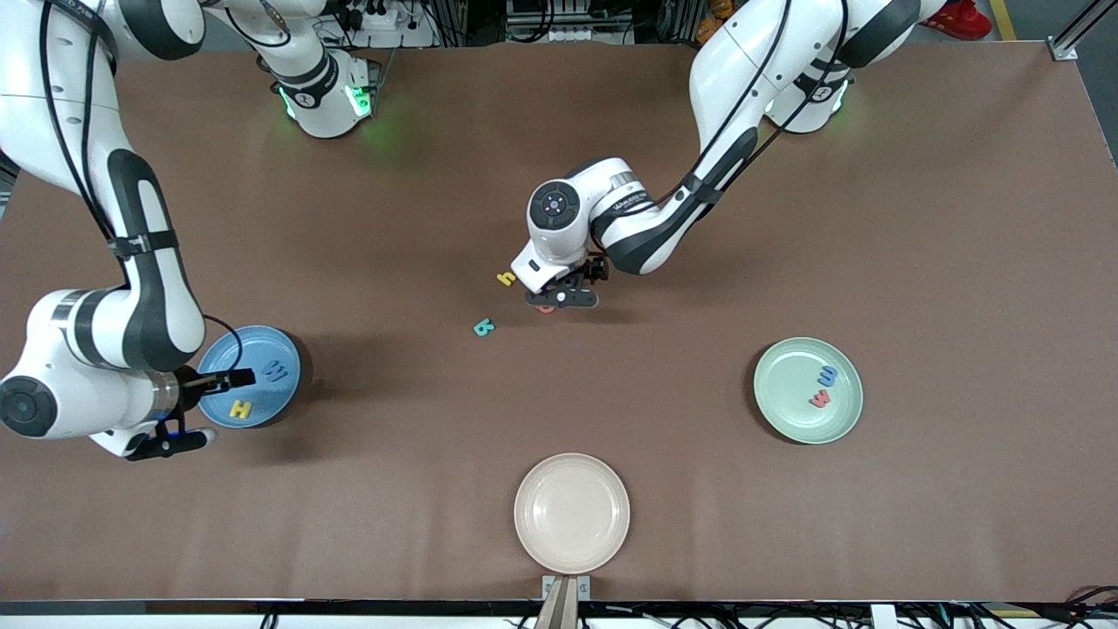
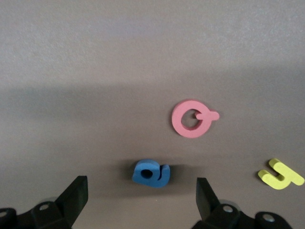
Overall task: Sort uppercase to blue plate, lowercase to green plate
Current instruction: 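Grasp the e with the left gripper while the right gripper reaches the R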
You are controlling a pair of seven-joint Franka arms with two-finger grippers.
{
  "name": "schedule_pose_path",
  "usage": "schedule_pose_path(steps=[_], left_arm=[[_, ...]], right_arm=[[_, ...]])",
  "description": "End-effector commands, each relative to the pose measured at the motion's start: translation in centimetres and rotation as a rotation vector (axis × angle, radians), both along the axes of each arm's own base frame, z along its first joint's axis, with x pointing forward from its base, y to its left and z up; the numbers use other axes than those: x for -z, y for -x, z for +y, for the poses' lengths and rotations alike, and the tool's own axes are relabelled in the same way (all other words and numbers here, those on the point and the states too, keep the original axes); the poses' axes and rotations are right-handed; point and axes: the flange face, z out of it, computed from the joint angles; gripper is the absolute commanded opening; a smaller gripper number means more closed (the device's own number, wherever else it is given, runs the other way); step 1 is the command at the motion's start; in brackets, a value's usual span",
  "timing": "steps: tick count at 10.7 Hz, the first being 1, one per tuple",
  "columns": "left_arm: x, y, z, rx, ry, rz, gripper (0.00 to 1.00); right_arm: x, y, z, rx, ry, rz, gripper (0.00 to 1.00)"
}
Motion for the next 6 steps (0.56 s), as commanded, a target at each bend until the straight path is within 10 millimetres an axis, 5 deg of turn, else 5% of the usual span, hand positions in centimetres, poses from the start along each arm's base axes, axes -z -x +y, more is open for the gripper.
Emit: schedule_pose_path(steps=[1, 3, 6], left_arm=[[0.7, 0.7, 0.0, -0.035, 0.026, -0.015, 1.0], [1.5, 1.2, 0.2, -0.024, 0.026, -0.058, 1.0], [2.0, 1.4, 0.7, -0.008, 0.006, -0.071, 1.0]], right_arm=[[-0.4, 0.4, 6.6, 0.079, 0.011, -0.004, 1.0], [-0.3, 0.5, 10.9, 0.121, 0.025, -0.02, 1.0], [2.5, 1.6, 14.8, 0.174, 0.043, -0.056, 1.0]])
